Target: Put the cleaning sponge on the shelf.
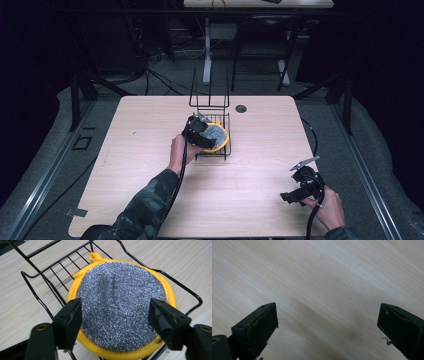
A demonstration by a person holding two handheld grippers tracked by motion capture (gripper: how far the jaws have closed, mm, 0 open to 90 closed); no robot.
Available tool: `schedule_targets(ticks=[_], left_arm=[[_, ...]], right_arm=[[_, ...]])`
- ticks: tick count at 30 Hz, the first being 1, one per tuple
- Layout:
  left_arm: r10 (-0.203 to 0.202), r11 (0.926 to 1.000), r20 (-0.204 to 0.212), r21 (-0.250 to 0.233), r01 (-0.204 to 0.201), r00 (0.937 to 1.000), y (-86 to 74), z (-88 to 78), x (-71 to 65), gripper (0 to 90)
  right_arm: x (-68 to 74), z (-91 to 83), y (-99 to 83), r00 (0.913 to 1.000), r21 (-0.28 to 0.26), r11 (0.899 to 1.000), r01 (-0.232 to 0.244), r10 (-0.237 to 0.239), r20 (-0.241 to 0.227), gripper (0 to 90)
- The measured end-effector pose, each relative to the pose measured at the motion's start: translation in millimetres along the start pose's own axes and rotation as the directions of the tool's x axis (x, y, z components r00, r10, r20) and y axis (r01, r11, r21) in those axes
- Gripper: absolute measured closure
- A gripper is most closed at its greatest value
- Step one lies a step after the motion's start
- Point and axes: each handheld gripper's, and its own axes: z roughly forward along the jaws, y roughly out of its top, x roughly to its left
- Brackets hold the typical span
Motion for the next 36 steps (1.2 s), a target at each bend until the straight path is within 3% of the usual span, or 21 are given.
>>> schedule_targets(ticks=[8,11,14,21,36], left_arm=[[-0.024,0.9996,-0.005,-0.017,0.023,0.9997,-11.4,-6.5,0.6,17.5],[-0.026,0.9996,-0.001,-0.015,0.026,0.9997,-14.9,-8.7,2.1,16.0],[-0.054,0.9982,0.021,-0.026,0.055,0.9983,-17.9,-11.8,3.6,15.2],[-0.073,0.9966,0.008,-0.036,0.073,0.9973,-25.7,-18.7,3.9,14.5],[-0.054,0.9964,-0.016,-0.066,0.053,0.9984,-35.4,-57.2,5.2,13.1]], right_arm=[[1.4,-1.0,0.4,1.0,0.001,1.0,0.01,-0.01,0.001,2.5],[1.7,-0.6,0.7,1.0,-0.002,1.0,0.006,-0.006,-0.002,2.5],[1.5,-0.4,0.7,1.0,0.003,1.0,0.004,-0.005,0.003,2.5],[2.4,-0.3,1.0,1.0,0.003,1.0,0.006,-0.006,0.0,2.5],[2.3,-1.8,0.5,0.9999,0.001,1.0,0.009,-0.009,0.008,2.5]])
